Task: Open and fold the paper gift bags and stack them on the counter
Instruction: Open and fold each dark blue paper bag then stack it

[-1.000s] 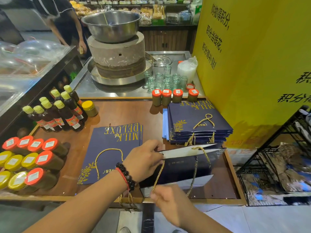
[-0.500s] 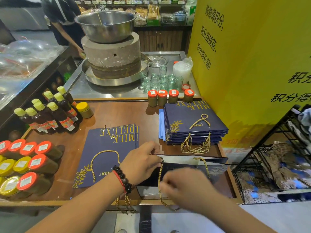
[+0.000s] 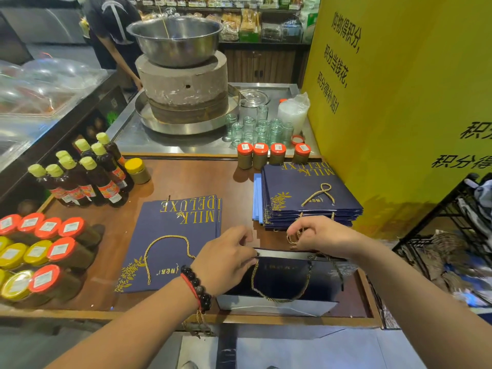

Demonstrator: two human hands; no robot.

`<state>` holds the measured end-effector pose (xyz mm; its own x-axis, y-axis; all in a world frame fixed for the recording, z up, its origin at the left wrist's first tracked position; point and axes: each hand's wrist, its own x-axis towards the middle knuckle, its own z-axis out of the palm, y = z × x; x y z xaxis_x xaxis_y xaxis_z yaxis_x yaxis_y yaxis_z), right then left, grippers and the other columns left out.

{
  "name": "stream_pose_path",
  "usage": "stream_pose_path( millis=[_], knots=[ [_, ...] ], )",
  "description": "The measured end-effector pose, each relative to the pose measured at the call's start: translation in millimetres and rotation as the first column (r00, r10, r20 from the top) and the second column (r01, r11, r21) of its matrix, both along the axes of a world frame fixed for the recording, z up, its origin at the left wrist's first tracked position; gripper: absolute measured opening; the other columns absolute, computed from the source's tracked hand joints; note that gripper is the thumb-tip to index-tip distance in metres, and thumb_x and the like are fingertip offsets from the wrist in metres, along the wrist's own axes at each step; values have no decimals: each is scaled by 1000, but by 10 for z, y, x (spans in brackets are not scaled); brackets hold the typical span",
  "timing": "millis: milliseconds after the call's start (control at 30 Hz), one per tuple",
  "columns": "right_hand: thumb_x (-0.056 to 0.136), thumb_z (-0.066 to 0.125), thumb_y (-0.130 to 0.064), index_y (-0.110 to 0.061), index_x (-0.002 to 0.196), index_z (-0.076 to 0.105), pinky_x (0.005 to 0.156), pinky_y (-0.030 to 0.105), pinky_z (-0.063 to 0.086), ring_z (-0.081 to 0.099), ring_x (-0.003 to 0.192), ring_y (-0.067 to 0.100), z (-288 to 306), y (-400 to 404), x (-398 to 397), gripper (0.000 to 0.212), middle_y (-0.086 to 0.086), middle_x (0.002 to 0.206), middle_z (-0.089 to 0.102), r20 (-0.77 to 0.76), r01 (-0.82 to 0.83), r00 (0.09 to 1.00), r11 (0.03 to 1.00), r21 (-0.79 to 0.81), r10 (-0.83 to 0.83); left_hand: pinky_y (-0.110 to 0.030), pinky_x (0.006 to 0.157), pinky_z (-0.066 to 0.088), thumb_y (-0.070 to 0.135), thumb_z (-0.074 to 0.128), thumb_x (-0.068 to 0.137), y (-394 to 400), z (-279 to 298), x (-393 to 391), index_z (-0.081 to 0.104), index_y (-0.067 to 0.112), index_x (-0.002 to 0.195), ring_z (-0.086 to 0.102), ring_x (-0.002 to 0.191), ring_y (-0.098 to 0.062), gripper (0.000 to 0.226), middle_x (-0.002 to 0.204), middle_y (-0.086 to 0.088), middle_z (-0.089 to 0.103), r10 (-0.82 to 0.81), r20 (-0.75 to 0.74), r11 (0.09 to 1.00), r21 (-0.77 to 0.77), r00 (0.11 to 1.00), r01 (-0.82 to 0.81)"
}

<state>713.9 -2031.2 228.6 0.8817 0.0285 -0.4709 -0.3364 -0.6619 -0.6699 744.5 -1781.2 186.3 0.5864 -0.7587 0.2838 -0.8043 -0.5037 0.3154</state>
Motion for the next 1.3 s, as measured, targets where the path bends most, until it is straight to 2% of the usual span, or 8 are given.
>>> stream_pose_path(
  millis=[133, 400, 567, 633, 700, 833, 967, 1300],
  knots=[
    [90, 58, 3, -12, 94, 61, 66, 31, 46, 57, 71, 19, -63, -138, -46, 15, 5, 70, 65, 134, 217, 950, 907, 362, -281, -19, 52, 44, 22, 80, 74, 17, -3, -11, 73, 20, 82, 56, 77, -14, 11, 97, -1, 53, -2, -1, 1000, -4, 1000, 2],
    [98, 39, 7, -13, 87, 49, 52, 27, 44, 43, 57, 16, -64, -440, -69, 26, 6, 70, 46, -5, 488, 587, 349, 800, -810, -20, 51, 47, 24, 76, 77, 36, -15, -5, 72, 22, 83, 56, 77, -13, 8, 98, 1, 51, -2, -15, 1000, -12, 1000, 2],
    [97, 35, 12, -11, 86, 49, 43, 23, 38, 37, 54, 15, -91, -411, -101, 29, 7, 69, 43, 54, 495, 511, 345, 797, -858, -19, 52, 47, 16, 79, 73, 39, -12, -11, 71, 22, 89, 56, 78, -13, 19, 98, 2, 50, -7, -19, 1000, -5, 1000, 6],
    [96, 39, 12, -11, 85, 52, 43, 21, 39, 40, 55, 17, -83, -385, -89, 28, 8, 70, 46, 127, 523, 519, 431, 736, -846, -13, 54, 43, 10, 78, 72, 43, -10, -18, 69, 21, 95, 57, 78, -13, 28, 100, 2, 51, -18, -18, 1000, -5, 1000, 18],
    [96, 47, 3, -15, 87, 57, 52, 23, 46, 49, 63, 20, -93, -394, -76, 23, 6, 75, 54, 314, 562, 596, 663, 494, -739, -8, 58, 36, 5, 75, 71, 57, 0, -18, 63, 20, 107, 59, 78, -12, 40, 105, 3, 54, 7, -38, 1000, -13, 999, -7],
    [95, 56, -37, -24, 116, 62, 93, 31, 41, 53, 104, 8, 5, -362, -203, 25, -12, 110, 57, 526, 220, 846, 953, -207, -81, -23, 72, 51, 23, 61, 89, -29, 52, -22, 36, 26, 143, 61, 100, -16, 59, 124, 6, 54, 123, -55, 987, 112, 991, -117],
    [94, 56, -43, -34, 116, 59, 85, 31, 45, 60, 104, 11, -43, -218, -340, 24, -16, 109, 66, 312, -148, 858, 777, -612, 409, -34, 83, 50, 33, 42, 99, -173, 101, 47, 47, 31, 129, 57, 109, -17, 31, 117, 8, 60, 195, -70, 938, 303, 978, -166],
    [81, 68, -22, -28, 95, 74, 57, 34, 53, 68, 78, 25, -373, -546, -482, 16, -4, 83, 73, 523, 42, 766, 782, -621, 374, -35, 53, 50, 11, 73, 72, -441, 69, -105, 70, 21, 91, 62, 70, -26, 21, 74, 3, 66, 211, 86, 971, 95, 974, -219]
  ],
)
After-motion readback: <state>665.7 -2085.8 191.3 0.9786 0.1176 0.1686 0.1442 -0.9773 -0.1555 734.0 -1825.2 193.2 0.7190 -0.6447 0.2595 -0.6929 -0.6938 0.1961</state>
